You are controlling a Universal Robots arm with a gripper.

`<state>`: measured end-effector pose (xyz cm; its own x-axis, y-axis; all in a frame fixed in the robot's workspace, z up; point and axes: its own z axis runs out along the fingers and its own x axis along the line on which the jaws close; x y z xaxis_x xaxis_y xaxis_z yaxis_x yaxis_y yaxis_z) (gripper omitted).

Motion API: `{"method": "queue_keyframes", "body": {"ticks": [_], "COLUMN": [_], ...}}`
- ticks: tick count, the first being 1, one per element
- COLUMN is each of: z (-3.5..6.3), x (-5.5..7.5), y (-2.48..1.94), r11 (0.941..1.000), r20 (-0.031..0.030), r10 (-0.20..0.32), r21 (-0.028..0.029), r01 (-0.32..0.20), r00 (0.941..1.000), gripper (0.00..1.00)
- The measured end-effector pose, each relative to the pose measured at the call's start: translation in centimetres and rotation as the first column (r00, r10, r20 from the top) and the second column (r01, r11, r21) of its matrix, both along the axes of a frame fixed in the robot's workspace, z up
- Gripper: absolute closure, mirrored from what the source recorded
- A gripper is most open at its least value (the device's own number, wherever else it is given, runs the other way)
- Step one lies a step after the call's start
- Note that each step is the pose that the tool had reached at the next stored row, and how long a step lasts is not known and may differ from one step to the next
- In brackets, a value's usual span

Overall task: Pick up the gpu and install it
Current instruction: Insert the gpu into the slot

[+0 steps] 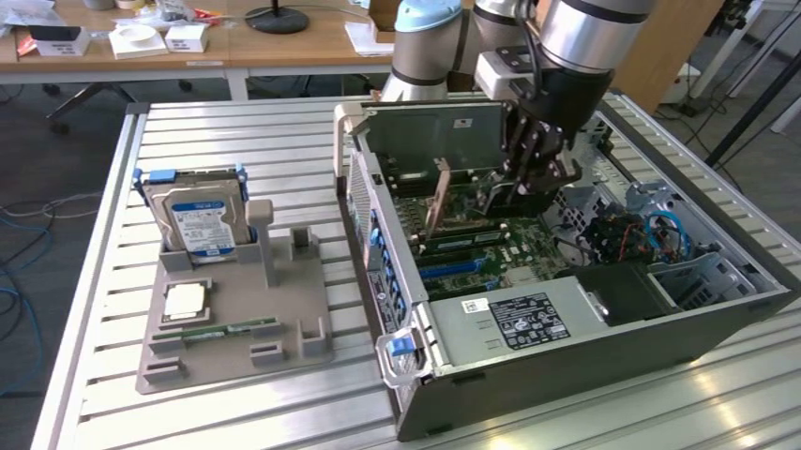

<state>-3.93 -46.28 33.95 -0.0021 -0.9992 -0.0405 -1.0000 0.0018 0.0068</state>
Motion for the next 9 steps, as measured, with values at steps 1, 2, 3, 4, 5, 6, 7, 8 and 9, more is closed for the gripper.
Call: {"method": "queue_keyframes", "body": {"ticks": [1, 2, 3, 4, 5, 6, 7, 8, 9], "z": [-0.1, -0.21, -0.32, -0.44, -0.56, -0.66, -0.76, -0.86, -0.94], "x": [0.0, 0.0, 0.0, 0.0, 0.0, 0.0, 0.0, 0.0, 0.0], "y": [0.0, 0.0, 0.0, 0.0, 0.0, 0.0, 0.0, 0.0, 0.0], "r11": [1.0, 1.0, 1.0, 1.0, 0.9999, 0.9999, 0.9999, 0.9998, 0.9998], "r20": [0.0003, 0.0005, 0.0006, 0.0007, 0.0008, 0.0008, 0.0007, 0.0008, 0.0007], "r10": [0.003, 0.005, 0.007, 0.01, 0.012, 0.014, 0.017, 0.019, 0.022], "r21": [-0.0001, -0.0001, -0.0001, -0.0001, 0.0001, -0.0001, 0.0, -0.0001, -0.0001], "r01": [-0.003, -0.005, -0.007, -0.01, -0.012, -0.014, -0.017, -0.019, -0.022], "r00": [1.0, 1.0, 1.0, 1.0, 0.9999, 0.9999, 0.9999, 0.9998, 0.9998], "gripper": [0.74, 0.74, 0.74, 0.74, 0.74, 0.74, 0.74, 0.74, 0.74]}}
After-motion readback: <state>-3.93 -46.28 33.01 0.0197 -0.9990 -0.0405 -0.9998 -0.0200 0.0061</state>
